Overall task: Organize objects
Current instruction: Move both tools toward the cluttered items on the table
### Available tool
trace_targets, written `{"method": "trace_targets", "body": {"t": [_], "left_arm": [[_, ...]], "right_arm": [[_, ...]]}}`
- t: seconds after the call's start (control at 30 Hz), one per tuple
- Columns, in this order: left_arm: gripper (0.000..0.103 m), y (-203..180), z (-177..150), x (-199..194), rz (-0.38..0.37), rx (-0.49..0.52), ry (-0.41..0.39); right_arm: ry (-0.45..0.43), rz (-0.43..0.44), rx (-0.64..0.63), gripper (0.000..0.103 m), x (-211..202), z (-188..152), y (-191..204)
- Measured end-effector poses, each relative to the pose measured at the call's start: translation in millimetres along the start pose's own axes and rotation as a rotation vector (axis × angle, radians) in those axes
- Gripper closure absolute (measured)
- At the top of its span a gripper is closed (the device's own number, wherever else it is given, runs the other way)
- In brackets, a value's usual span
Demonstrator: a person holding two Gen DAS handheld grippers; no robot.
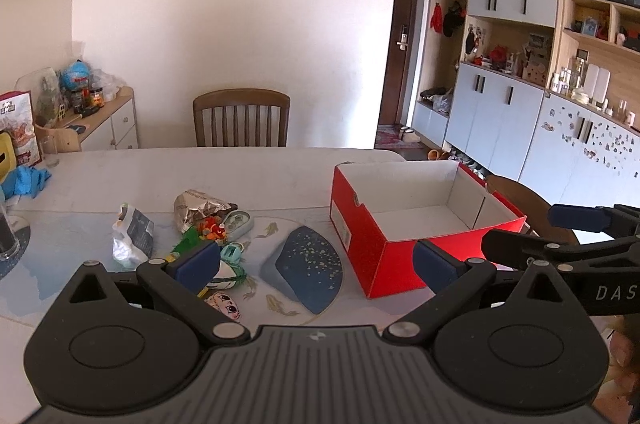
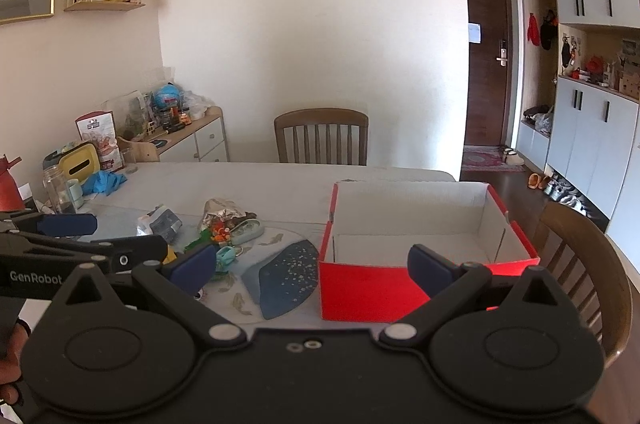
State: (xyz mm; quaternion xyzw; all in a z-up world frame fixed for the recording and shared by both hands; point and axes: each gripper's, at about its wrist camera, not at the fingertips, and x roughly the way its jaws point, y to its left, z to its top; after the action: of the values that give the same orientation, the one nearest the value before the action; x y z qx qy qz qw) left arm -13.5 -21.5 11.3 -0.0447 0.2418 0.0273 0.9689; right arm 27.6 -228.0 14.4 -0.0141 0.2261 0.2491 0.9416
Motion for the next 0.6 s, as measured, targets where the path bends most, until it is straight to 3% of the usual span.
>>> {"method": "trace_targets", "body": {"t": [0.6], "left_arm": [[0.000,59.4,2.7,23.6,0.029,-0.040,0.018]], "right_arm": [[0.054,0.033,-0.042,0.001,50.5,12.9,46.8]]}}
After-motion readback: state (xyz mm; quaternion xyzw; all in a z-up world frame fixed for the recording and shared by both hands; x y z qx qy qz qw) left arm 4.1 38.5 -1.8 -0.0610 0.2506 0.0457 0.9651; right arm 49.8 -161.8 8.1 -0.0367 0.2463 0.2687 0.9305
